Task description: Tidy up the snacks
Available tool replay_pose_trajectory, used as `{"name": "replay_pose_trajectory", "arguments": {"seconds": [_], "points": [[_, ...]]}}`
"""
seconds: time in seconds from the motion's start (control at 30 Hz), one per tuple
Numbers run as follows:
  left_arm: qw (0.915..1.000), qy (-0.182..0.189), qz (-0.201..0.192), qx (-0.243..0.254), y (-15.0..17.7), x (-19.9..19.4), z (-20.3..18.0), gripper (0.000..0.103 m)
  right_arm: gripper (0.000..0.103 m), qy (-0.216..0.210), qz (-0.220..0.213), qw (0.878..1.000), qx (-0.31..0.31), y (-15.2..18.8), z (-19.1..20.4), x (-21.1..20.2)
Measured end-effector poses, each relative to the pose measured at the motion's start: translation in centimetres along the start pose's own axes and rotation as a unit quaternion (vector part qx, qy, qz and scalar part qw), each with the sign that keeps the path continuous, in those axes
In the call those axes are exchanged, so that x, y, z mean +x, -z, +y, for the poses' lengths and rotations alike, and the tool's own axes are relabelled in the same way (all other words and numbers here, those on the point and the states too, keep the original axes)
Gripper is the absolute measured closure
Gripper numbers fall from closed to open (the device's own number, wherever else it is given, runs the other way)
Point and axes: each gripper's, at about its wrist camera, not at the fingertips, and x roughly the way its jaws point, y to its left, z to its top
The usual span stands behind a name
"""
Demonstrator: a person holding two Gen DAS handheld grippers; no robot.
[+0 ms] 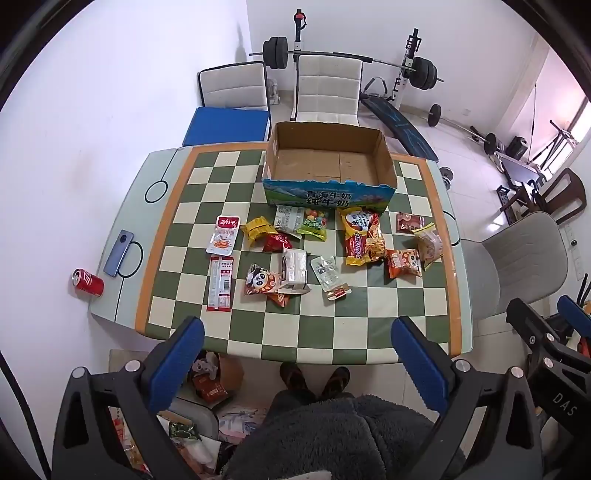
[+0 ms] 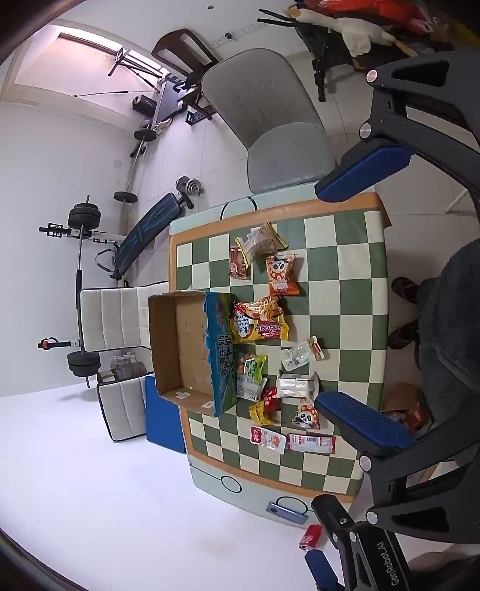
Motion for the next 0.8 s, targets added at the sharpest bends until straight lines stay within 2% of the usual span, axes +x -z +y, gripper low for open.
{"name": "replay_pose_trajectory", "arguments": {"seconds": [0.8], "points": [[0.9999, 0.008, -0.012, 0.006, 0.2, -1.0, -0.4, 0.000, 0.000, -0.006, -0.005, 1.000, 0.003, 0.0, 0.1, -0.8]]}}
